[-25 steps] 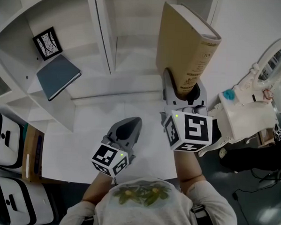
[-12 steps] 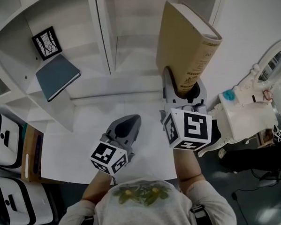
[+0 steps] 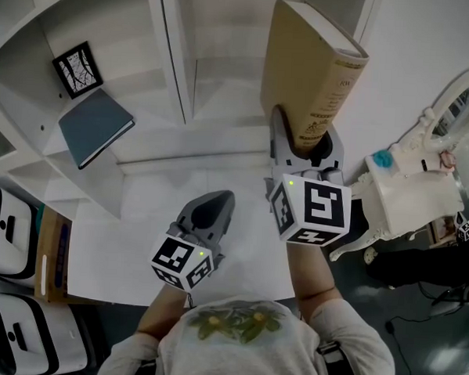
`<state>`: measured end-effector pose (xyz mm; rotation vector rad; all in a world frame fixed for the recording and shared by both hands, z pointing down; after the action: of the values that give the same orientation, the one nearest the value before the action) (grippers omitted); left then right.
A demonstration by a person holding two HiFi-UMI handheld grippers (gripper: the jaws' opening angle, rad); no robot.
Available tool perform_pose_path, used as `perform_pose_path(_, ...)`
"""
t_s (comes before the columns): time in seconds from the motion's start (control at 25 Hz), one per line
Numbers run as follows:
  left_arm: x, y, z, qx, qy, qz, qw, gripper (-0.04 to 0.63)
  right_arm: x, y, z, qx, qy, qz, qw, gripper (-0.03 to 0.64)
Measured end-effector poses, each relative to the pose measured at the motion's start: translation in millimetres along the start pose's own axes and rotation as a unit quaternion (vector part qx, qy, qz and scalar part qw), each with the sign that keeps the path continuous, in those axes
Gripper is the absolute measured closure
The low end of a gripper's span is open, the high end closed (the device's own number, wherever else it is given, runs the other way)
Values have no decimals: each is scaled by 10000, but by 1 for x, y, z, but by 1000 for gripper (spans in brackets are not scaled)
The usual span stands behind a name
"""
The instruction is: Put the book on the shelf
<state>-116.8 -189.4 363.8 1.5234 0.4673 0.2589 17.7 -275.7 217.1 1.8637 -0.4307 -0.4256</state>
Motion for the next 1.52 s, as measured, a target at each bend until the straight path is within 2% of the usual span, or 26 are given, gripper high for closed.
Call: perform_pose_path(1.52, -15, 13, 5, -122, -156, -91, 9998, 568, 2, 7, 34, 95, 275, -154, 9995, 388)
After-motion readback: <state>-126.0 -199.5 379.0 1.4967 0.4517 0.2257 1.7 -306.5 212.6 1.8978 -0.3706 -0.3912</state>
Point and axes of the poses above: the fingertips, and each gripper's own axes: z forward along the fingers, x to its right, y out of its underside, the point moved 6 cm from there along -z, backward along the fingers, and after that the axes turned 5 degrees about -y, right-handed, at the moved point
